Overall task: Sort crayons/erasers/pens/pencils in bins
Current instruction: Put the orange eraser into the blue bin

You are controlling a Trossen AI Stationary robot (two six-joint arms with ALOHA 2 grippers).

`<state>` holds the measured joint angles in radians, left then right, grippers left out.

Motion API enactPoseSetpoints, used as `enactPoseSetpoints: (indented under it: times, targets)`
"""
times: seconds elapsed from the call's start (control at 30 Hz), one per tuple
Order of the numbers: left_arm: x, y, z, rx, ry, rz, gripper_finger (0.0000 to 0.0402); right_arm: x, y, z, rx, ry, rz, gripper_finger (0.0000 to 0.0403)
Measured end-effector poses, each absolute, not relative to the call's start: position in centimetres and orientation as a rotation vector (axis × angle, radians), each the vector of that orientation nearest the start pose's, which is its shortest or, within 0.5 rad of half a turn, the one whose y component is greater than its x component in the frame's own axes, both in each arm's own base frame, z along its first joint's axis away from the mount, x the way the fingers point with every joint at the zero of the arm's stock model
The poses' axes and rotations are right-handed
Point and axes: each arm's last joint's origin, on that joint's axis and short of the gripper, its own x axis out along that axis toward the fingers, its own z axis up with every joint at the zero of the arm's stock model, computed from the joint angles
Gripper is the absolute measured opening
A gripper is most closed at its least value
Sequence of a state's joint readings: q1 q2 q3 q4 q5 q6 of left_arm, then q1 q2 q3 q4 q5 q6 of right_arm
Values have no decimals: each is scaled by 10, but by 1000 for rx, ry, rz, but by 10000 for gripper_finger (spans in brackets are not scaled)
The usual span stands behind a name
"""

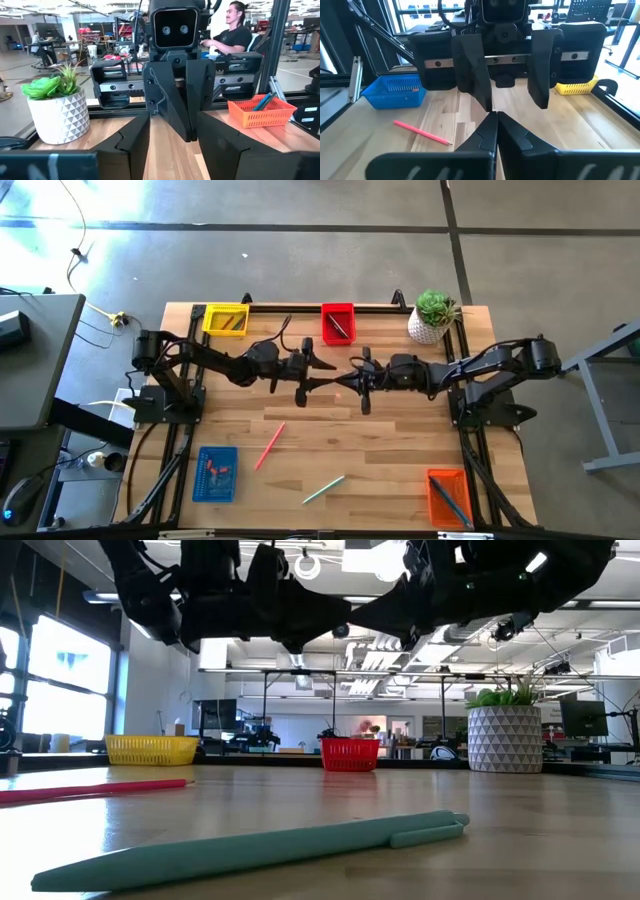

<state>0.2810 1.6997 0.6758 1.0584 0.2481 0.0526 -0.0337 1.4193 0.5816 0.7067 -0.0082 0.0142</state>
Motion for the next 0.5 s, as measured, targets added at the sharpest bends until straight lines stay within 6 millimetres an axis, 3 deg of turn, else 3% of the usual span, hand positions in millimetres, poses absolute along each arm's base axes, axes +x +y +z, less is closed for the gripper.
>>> enactPoseSetpoints:
  times: [0.27, 0.5]
  targets:
    - [315, 88, 177, 48, 102, -14, 119, 283, -9, 202, 27, 216, -30, 0]
    - [313, 82, 158, 7, 294, -57, 70, 273, -9, 176, 149, 494, -80, 0]
